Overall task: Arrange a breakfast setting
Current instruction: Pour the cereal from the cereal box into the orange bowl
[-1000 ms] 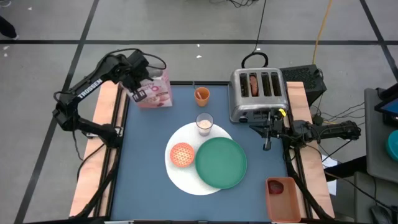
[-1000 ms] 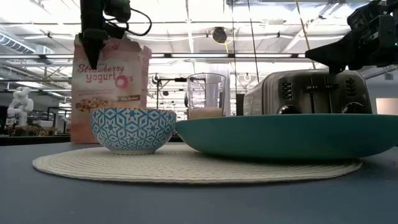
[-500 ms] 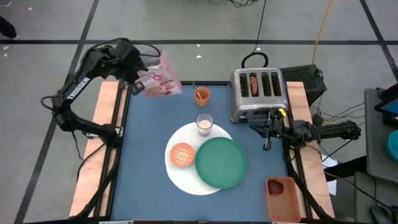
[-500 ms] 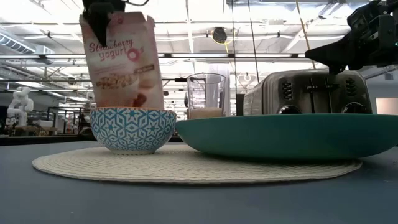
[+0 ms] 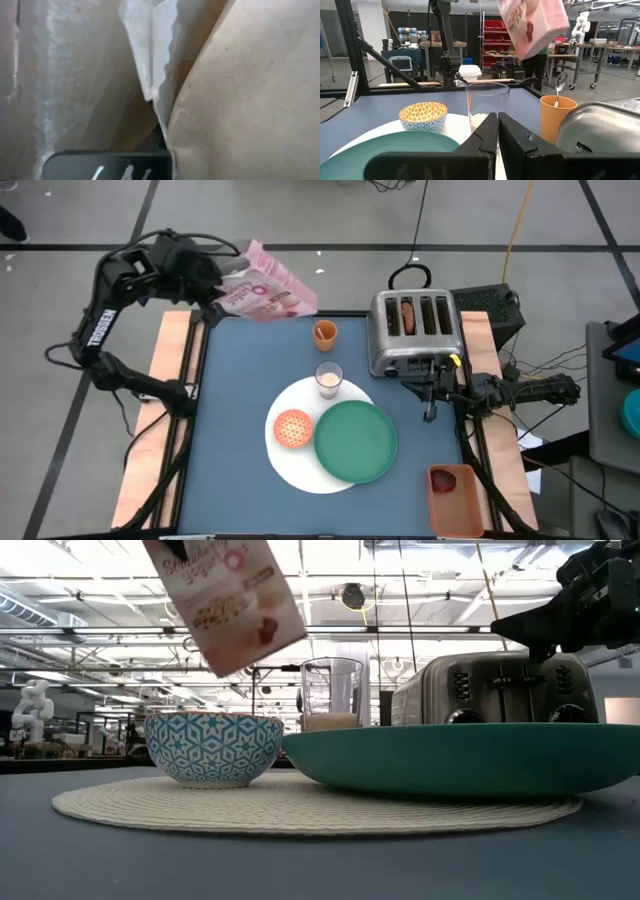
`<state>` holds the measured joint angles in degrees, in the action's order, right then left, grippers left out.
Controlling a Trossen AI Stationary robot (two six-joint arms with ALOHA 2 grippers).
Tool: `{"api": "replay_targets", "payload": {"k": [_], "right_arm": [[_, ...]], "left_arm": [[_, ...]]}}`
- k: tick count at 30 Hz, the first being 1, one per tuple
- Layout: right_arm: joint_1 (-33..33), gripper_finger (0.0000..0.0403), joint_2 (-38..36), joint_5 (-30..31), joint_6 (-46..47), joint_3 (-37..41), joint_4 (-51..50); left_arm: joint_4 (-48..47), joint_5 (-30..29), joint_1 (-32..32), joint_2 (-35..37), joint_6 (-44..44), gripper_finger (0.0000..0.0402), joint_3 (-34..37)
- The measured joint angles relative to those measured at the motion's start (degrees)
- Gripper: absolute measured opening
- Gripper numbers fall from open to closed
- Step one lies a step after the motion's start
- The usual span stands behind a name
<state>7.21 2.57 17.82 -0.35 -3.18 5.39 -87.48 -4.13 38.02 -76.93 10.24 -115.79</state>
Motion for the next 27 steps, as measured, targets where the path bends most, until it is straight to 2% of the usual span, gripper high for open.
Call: {"api": "replay_targets", "payload": {"k": [7,12,15,20,27], "right_arm": [[0.01,0.0015,0.00,0.00,9.10,0.00,0.52],[0.01,0.0042,0.00,0.01,15.31,-0.01,0.55],[0.01,0.0075,0.00,0.00,17.35,0.00,0.61],[0.01,0.0151,0.00,0.09,20.66,0.00,0.57],[0.05,0.0249,-0.02,4.25,23.96,-0.02,0.67]], "left_arm": [[0.13,1.66,-3.94,0.02,-3.36,0.0004,-2.81],[0.15,1.73,-6.26,0.02,-4.63,0.0004,-2.81],[0.24,1.64,-7.53,0.02,-5.47,0.0004,-2.81],[0.63,1.59,-9.36,0.02,-6.58,0.0004,-2.81],[0.66,1.58,-11.27,0.02,-7.60,0.0004,-2.81]]}}
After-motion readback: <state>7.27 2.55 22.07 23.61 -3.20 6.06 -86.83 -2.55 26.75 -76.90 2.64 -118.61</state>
